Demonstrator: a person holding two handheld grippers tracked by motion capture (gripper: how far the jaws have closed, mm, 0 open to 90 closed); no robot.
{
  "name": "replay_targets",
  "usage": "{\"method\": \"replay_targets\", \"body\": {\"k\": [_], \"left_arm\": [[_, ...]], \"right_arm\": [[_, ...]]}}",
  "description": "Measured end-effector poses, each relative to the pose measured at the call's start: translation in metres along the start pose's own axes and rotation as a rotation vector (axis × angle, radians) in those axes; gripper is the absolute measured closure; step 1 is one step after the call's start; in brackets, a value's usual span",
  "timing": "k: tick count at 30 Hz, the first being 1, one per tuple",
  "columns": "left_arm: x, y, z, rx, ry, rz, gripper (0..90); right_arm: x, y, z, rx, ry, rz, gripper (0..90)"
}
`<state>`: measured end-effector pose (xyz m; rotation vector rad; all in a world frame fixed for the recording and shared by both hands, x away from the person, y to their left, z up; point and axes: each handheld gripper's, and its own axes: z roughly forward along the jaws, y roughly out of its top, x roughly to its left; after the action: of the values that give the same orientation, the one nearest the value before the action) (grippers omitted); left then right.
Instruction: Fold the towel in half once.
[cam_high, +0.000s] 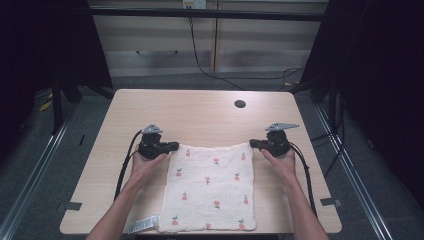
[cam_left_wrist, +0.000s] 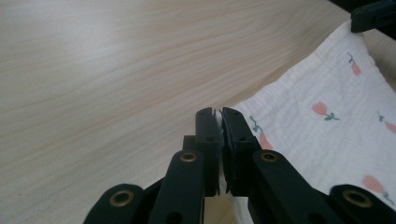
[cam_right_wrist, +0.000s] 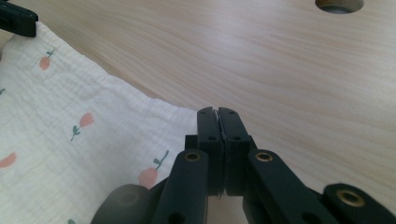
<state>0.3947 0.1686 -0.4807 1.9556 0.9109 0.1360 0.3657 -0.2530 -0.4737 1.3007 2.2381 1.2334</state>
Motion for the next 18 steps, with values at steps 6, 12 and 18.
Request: {"method": "replay_targets", "body": {"k": [6, 12, 18], "left_arm": [[0.001, 0.012, -0.010, -0.040, 0.000, -0.007, 86.2], [0.002, 0.030, -0.023, -0.090, 0.007, -0.010, 86.2], [-0.004, 0.049, -0.033, -0.106, 0.019, 0.040, 86.2]], "right_arm": [[0.003, 0.014, -0.011, -0.044, 0.011, -0.016, 88.9], [0.003, 0.030, -0.023, -0.099, 0.020, -0.012, 89.0], [0.004, 0.048, -0.031, -0.120, 0.017, -0.041, 89.0]]}}
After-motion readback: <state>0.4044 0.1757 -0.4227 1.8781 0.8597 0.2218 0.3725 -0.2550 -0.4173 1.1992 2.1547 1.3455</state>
